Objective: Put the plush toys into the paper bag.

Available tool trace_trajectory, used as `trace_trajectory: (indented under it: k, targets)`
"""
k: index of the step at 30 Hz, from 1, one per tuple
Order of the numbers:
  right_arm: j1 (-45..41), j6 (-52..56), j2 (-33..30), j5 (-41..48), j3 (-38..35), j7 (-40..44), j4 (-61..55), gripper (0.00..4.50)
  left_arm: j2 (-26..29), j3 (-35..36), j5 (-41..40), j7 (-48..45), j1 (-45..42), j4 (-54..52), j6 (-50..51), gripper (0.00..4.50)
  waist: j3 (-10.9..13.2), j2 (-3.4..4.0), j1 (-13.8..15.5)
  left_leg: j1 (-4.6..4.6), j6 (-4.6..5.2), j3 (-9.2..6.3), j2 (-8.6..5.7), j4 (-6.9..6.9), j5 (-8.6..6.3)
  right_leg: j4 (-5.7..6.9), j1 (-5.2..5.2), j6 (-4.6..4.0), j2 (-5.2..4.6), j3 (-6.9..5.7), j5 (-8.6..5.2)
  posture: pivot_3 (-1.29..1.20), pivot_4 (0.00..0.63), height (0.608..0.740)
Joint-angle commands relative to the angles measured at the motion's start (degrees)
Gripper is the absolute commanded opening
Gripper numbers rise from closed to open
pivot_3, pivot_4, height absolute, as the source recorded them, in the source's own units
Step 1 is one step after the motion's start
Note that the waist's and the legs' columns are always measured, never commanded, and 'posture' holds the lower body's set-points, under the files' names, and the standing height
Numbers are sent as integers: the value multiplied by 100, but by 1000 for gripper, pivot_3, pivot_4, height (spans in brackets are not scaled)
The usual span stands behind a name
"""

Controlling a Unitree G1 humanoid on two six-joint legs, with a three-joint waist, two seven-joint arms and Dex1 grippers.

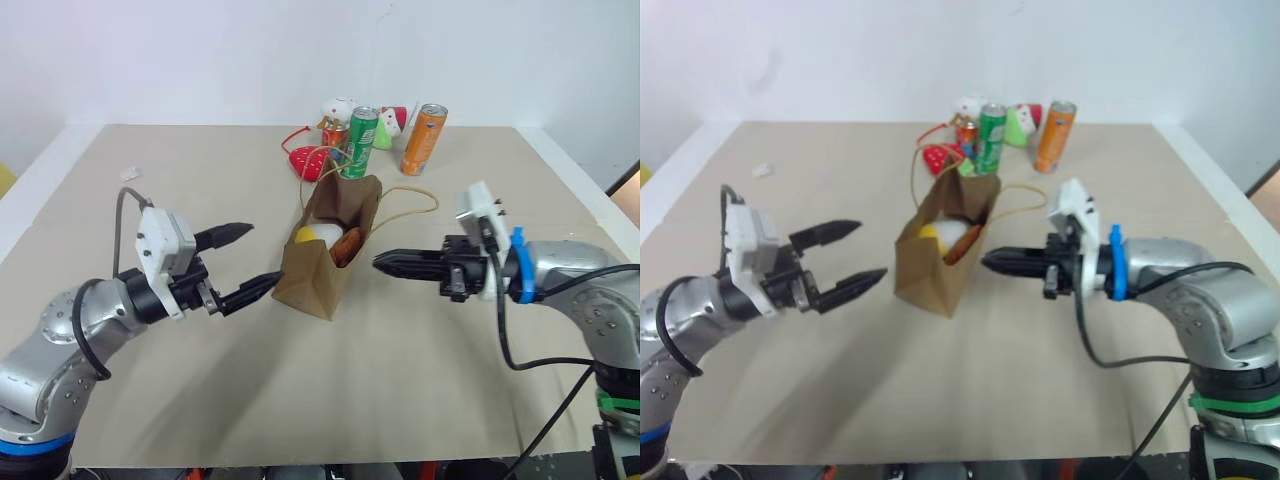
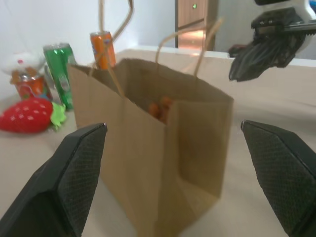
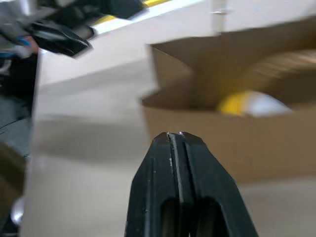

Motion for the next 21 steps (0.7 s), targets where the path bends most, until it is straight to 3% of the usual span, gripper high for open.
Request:
trace_trajectory:
  k: [1,7,21]
  targets:
    - [-50,-12,127,56,212,-113,-312,29,-170,-498,449,181,31,-140,-256,4500,0,0,16,-5,0,-1,-5,0,0,-2,-1,0,-4,0,0,0,150,740]
    - [-122,-314,268,-351,696,-171,-264,29,-368,-936,989,376,-140,112,-407,4500,0,0,10,-12,4,1,-4,0,-3,-8,-7,20,-2,2,12,0,150,740]
    - [-285,-1005,708,-1261,1308,-138,43,29,-756,-1383,1347,507,-550,222,-464,4500,0,0,7,-12,4,-3,1,-1,-2,-6,-8,19,4,0,16,0,150,740]
